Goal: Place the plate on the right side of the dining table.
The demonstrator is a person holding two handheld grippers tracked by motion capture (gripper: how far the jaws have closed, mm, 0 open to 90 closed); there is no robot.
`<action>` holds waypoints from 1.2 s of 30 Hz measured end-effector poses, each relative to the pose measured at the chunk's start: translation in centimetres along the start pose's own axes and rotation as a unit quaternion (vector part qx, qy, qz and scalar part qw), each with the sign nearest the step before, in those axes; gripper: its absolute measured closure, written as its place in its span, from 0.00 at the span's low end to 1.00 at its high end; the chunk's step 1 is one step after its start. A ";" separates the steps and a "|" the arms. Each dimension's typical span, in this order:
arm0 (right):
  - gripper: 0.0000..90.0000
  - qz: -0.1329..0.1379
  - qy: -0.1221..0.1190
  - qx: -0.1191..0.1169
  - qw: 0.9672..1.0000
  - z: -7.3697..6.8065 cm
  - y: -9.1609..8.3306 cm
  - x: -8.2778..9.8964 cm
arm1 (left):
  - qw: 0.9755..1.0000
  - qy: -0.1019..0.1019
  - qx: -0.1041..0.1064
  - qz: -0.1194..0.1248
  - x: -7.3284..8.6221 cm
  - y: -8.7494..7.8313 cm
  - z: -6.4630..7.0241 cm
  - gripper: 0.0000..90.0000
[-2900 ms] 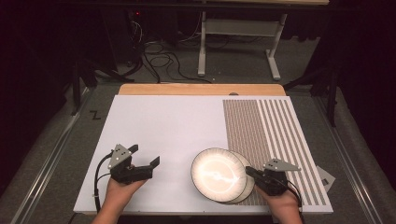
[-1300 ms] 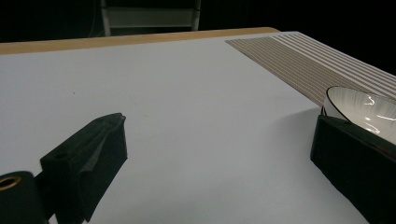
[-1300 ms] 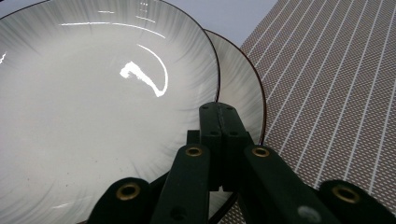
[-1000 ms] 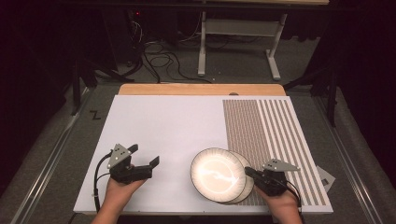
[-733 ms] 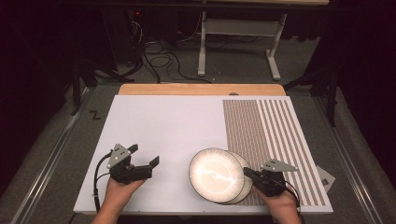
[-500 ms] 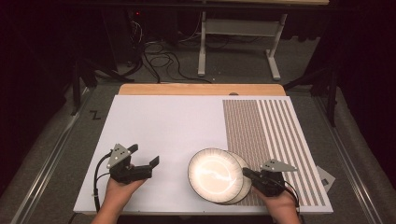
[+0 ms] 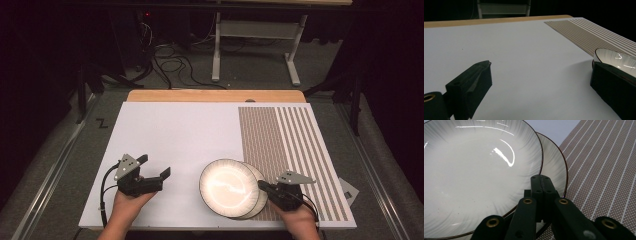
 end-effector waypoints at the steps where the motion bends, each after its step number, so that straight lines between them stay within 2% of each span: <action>1: 1.00 -0.006 -0.005 -0.012 1.000 -0.4 0.3 0.0 | 1.000 0.000 0.000 0.000 0.0 0.0 0.0 0.05; 3: 1.00 -0.010 -0.013 -0.015 1.000 -0.8 0.5 0.0 | 1.000 0.000 0.000 0.000 0.0 0.0 0.0 0.05; 4: 1.00 -0.011 -0.029 -0.016 0.999 -1.7 1.0 -0.3 | 1.000 0.001 0.000 0.000 0.0 0.0 0.0 0.05; 11: 1.00 -0.017 -0.031 -0.020 0.999 -2.0 1.4 -0.3 | 1.000 -0.015 0.009 -0.003 0.0 -0.3 -0.2 0.05; 13: 1.00 -0.016 -0.034 -0.019 0.999 -2.0 1.4 -0.3 | 0.999 -0.034 0.025 -0.017 0.1 -0.1 0.1 0.05; 14: 1.00 -0.016 -0.034 -0.019 0.999 -2.0 1.4 -0.3 | 0.999 -0.034 0.025 -0.017 0.1 -0.1 0.1 0.05; 17: 1.00 -0.019 -0.036 -0.020 0.999 -2.1 1.3 -0.3 | 0.997 -0.047 0.049 -0.033 0.0 0.2 0.9 0.06; 18: 1.00 -0.019 -0.035 -0.019 0.999 -2.1 1.3 -0.3 | 0.996 -0.055 0.061 -0.040 0.0 0.4 1.2 0.06; 19: 1.00 -0.021 -0.042 -0.018 0.999 -2.1 1.3 -0.3 | 0.992 -0.072 0.086 -0.054 0.1 0.8 2.3 0.07; 20: 1.00 -0.021 -0.042 -0.018 0.999 -2.1 1.3 -0.3 | 0.992 -0.072 0.086 -0.054 0.1 0.8 2.3 0.09; 21: 1.00 -0.020 -0.042 -0.017 0.999 -2.2 1.3 -0.3 | 0.988 -0.077 0.114 -0.073 0.1 1.4 3.6 0.11; 22: 1.00 -0.020 -0.042 -0.017 0.999 -2.2 1.3 -0.3 | 0.988 -0.077 0.114 -0.073 0.1 1.4 3.6 0.13; 23: 1.00 -0.020 -0.045 -0.018 0.999 -2.2 1.3 -0.3 | 0.985 -0.081 0.126 -0.081 0.2 1.8 4.2 0.13; 24: 1.00 -0.019 -0.045 -0.018 0.999 -2.2 1.3 -0.3 | 0.981 -0.092 0.141 -0.094 0.3 2.5 5.5 0.15; 25: 1.00 -0.019 -0.045 -0.018 0.999 -2.2 1.3 -0.3 | 0.981 -0.092 0.141 -0.094 0.3 2.5 5.5 0.17; 26: 1.00 -0.020 -0.045 -0.018 0.999 -2.2 1.3 -0.3 | 0.977 -0.097 0.154 -0.108 0.5 3.1 6.5 0.18; 27: 1.00 -0.020 -0.045 -0.018 0.999 -2.2 1.3 -0.3 | 0.977 -0.097 0.154 -0.108 0.5 3.1 6.5 0.18; 28: 1.00 -0.020 -0.047 -0.017 0.999 -2.2 1.3 -0.3 | 0.975 -0.103 0.159 -0.119 0.6 3.7 7.2 0.19; 32: 1.00 -0.019 -0.051 -0.017 0.998 -2.2 1.2 -0.3 | 0.968 -0.126 0.170 -0.133 0.9 4.5 7.9 0.25; 33: 1.00 -0.019 -0.051 -0.017 0.998 -2.2 1.2 -0.3 | 0.968 -0.126 0.170 -0.133 0.9 4.5 7.9 0.27; 34: 1.00 -0.020 -0.053 -0.017 0.998 -2.2 1.2 -0.3 | 0.966 -0.133 0.172 -0.139 0.9 4.8 8.0 0.27; 36: 1.00 -0.020 -0.053 -0.016 0.998 -2.3 1.2 -0.4 | 0.965 -0.139 0.167 -0.146 0.8 5.1 8.2 0.32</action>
Point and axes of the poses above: each handheld gripper's, and its own axes: y roughly forward along the jaws, x roughly out of its underside, z roughly to its right, the point moved 1 cm from there along y, roughly forward along the jaws, and after that the axes turned 6 degrees about z, right-handed, at the moved point
